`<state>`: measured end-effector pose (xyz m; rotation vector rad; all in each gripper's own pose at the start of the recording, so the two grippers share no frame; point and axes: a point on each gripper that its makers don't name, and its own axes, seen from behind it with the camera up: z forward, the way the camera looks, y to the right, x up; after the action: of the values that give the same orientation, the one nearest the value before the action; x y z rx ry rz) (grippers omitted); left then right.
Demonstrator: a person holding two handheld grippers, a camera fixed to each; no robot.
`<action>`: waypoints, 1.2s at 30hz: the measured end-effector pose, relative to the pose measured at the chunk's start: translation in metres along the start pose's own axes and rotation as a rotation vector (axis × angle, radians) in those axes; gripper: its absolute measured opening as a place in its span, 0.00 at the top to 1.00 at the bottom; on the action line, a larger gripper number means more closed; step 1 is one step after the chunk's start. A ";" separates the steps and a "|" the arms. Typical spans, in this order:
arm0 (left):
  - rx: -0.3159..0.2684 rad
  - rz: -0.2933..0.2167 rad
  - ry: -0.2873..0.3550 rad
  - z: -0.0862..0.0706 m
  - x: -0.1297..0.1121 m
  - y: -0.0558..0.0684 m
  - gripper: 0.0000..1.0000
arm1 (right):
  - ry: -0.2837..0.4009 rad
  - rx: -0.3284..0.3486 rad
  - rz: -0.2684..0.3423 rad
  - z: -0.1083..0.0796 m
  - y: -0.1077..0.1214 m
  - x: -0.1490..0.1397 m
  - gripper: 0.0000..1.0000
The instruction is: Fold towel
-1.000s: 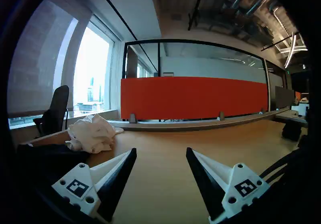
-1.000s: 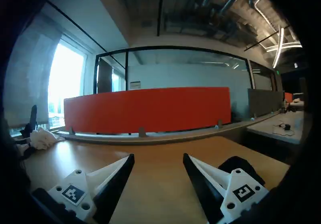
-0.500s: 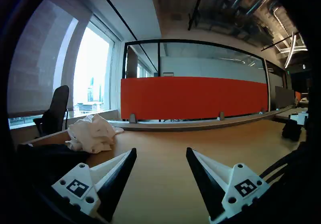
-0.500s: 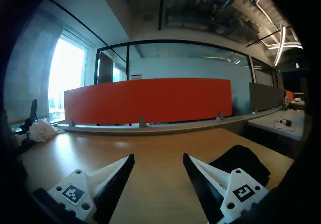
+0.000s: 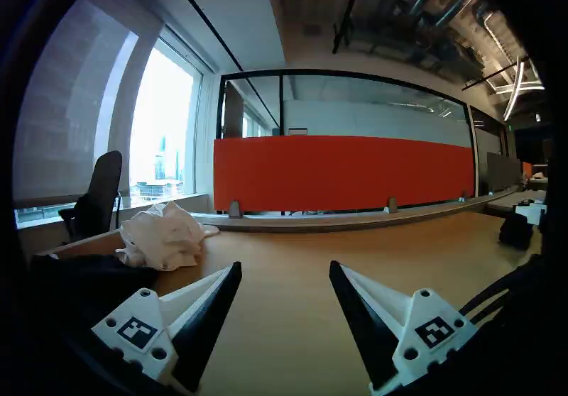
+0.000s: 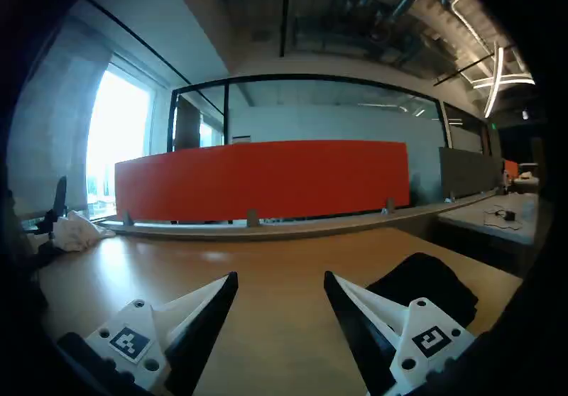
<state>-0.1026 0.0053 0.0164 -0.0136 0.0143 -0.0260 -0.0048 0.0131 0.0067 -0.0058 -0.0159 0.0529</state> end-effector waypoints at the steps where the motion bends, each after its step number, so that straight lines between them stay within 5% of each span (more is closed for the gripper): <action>1: 0.000 0.000 0.000 0.000 0.000 0.000 0.09 | 0.002 0.001 -0.001 0.000 0.000 0.000 0.07; 36: 0.000 0.000 0.000 0.000 0.000 0.000 0.09 | 0.015 0.027 -0.054 -0.006 -0.015 0.001 0.06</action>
<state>-0.1029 0.0056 0.0163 -0.0138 0.0145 -0.0261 -0.0030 -0.0021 0.0006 0.0213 -0.0004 -0.0005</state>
